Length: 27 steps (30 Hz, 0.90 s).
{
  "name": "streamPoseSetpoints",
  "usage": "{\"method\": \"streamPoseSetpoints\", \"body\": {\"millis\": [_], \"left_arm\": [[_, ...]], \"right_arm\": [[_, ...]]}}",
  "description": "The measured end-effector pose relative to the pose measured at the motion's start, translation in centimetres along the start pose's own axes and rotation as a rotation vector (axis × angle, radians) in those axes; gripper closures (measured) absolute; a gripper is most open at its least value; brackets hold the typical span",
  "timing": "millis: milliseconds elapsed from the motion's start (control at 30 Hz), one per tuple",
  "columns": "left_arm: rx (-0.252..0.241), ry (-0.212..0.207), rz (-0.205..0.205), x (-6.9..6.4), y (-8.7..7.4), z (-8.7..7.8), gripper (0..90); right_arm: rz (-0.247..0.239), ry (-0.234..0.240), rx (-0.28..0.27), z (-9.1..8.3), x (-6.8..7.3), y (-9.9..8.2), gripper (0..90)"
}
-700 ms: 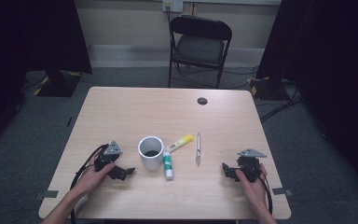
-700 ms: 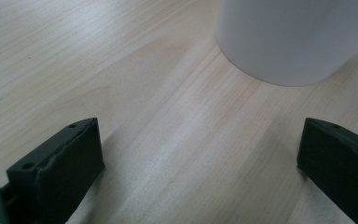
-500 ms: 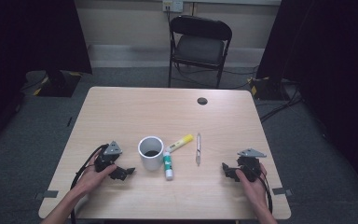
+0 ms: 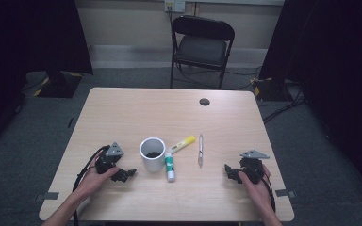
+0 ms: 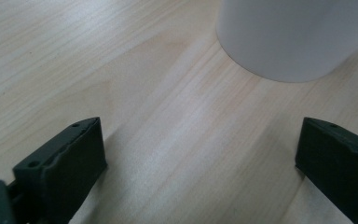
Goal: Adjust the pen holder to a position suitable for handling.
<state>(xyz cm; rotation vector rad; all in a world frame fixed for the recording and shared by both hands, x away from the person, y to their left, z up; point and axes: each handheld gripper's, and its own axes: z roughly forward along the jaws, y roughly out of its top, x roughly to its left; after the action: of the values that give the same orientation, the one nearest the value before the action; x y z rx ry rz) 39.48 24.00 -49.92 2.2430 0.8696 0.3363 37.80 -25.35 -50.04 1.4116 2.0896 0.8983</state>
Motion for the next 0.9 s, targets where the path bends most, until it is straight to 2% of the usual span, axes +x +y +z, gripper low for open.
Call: {"method": "streamPoseSetpoints", "body": {"millis": [133,233,300,333,433,467,500,733,767,833,867,900], "left_arm": [[-0.007,0.000,0.015,0.0,0.1,-0.5,16.6],[-0.007,0.017,0.022,0.0,0.1,-0.8,18.3],[-0.045,-0.013,-0.003,0.1,0.2,-1.1,18.6],[-0.058,-0.015,-0.003,0.1,0.3,-1.4,18.6],[-0.115,0.001,0.021,0.0,0.9,-2.5,19.8],[-0.143,-0.019,0.009,-0.1,1.1,-2.9,21.1],[-0.169,-0.020,0.014,-0.2,1.3,-3.3,22.5],[-0.257,-0.017,0.055,-1.6,2.7,-5.3,27.4],[-0.283,-0.025,0.046,-1.8,2.9,-5.5,27.5],[-0.293,-0.025,0.051,-2.0,3.1,-5.8,29.7],[-0.325,-0.036,0.051,-2.4,3.5,-6.2,31.1],[-0.334,-0.049,0.051,-2.6,3.7,-6.4,32.7]], "right_arm": [[0.000,0.000,0.000,0.0,0.0,0.0,11.3],[0.001,0.000,0.000,0.0,0.0,0.0,11.3],[0.000,0.000,0.000,0.0,0.0,0.0,11.3],[0.000,0.000,0.001,0.0,0.0,0.0,11.3],[0.000,0.000,0.001,0.0,0.0,0.0,11.3],[0.000,0.000,0.001,0.0,0.0,0.0,11.2],[0.000,0.000,0.001,0.0,0.0,0.0,11.3],[0.000,0.000,0.000,0.0,0.0,0.0,11.3],[0.000,0.000,0.001,0.0,0.0,0.0,11.3],[0.000,0.000,0.001,0.0,0.0,0.0,11.3],[0.000,0.000,0.000,0.0,0.0,0.0,11.3],[0.000,0.000,0.000,0.0,0.0,0.0,11.3]]}}
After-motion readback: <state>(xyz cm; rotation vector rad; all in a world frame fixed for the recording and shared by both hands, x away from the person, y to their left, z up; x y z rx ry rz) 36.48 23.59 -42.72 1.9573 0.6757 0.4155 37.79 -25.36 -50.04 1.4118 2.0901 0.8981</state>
